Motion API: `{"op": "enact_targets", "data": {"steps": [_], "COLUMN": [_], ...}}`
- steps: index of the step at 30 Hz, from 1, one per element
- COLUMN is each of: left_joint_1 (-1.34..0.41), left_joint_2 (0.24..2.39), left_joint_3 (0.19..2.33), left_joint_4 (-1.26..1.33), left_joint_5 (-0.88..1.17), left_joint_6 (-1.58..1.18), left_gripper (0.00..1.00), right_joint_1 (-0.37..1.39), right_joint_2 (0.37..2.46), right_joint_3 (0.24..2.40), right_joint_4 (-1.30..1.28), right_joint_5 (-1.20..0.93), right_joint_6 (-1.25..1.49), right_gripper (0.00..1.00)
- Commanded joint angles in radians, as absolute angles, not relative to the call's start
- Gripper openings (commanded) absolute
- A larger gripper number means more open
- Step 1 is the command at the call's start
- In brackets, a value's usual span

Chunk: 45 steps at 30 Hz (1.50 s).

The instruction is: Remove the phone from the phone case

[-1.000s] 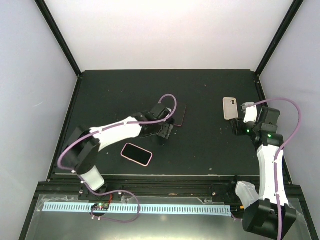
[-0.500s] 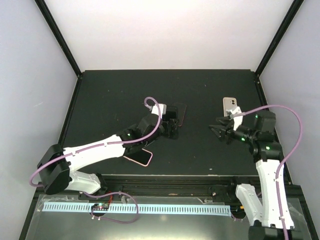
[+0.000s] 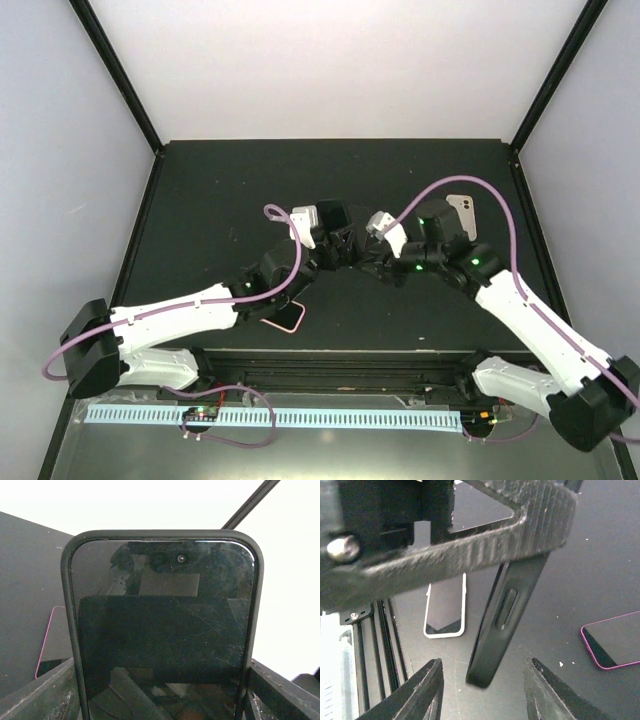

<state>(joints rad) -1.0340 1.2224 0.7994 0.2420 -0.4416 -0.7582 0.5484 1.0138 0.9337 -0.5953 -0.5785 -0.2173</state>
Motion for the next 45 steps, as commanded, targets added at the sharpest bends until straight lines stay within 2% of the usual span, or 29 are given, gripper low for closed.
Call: {"op": "enact_targets", "data": {"steps": [1, 6, 9, 10, 11, 14, 15, 16, 19, 25, 28, 33, 36, 40, 45], "left_joint_1": [-1.062, -1.111, -1.136, -1.140, -1.142, -1.141, -1.140, -1.139, -1.104, -0.895, -0.844, -0.837, -0.833, -0.833, -0.833], "left_joint_2": [1.192, 1.191, 1.193, 1.196, 1.201, 1.211, 1.204, 1.190, 1.099, 0.888, 0.808, 0.678, 0.695, 0.756, 0.807], "left_joint_3": [0.819, 0.832, 0.835, 0.834, 0.834, 0.847, 0.856, 0.867, 0.871, 0.824, 0.759, 0.548, 0.520, 0.509, 0.553], "left_joint_4": [0.330, 0.314, 0.327, 0.347, 0.358, 0.358, 0.333, 0.297, 0.214, 0.037, 0.040, 0.279, 0.338, 0.439, 0.461], "left_joint_5": [-0.512, -0.576, -0.618, -0.630, -0.638, -0.648, -0.654, -0.663, -0.584, 0.017, 0.215, 0.290, 0.375, 0.496, 0.548], "left_joint_6": [-0.791, -0.780, -0.754, -0.738, -0.732, -0.707, -0.686, -0.654, -0.497, -0.289, -0.247, -0.320, -0.342, -0.367, -0.385], "left_gripper": [0.28, 0.27, 0.32, 0.37, 0.47, 0.89, 0.97, 0.99, 0.99, 0.99, 0.99, 0.99, 0.98, 0.88, 0.71], "right_joint_1": [0.592, 0.594, 0.594, 0.594, 0.594, 0.589, 0.583, 0.569, 0.516, 0.487, 0.486, 0.486, 0.487, 0.486, 0.486], "right_joint_2": [1.095, 1.142, 1.139, 1.137, 1.134, 1.109, 1.100, 1.093, 1.070, 0.995, 0.944, 0.932, 0.959, 0.978, 0.921], "right_joint_3": [0.989, 1.043, 1.057, 1.055, 1.050, 1.011, 1.006, 1.007, 1.019, 0.978, 0.954, 0.988, 1.030, 1.053, 1.005], "right_joint_4": [-0.516, -0.531, -0.542, -0.542, -0.535, -0.501, -0.497, -0.501, -0.529, -0.580, -0.582, -0.662, -0.760, -0.869, -0.839], "right_joint_5": [-0.548, -0.542, -0.556, -0.558, -0.558, -0.539, -0.531, -0.527, -0.567, -0.727, -0.808, -0.886, -0.955, -1.036, -1.048], "right_joint_6": [-0.109, -0.063, -0.053, -0.051, -0.047, -0.028, -0.025, -0.023, -0.046, -0.225, -0.279, -0.353, -0.393, -0.426, -0.391], "right_gripper": [0.43, 0.25, 0.07, 0.02, 0.01, 0.01, 0.01, 0.01, 0.01, 0.01, 0.01, 0.01, 0.01, 0.01, 0.01]}}
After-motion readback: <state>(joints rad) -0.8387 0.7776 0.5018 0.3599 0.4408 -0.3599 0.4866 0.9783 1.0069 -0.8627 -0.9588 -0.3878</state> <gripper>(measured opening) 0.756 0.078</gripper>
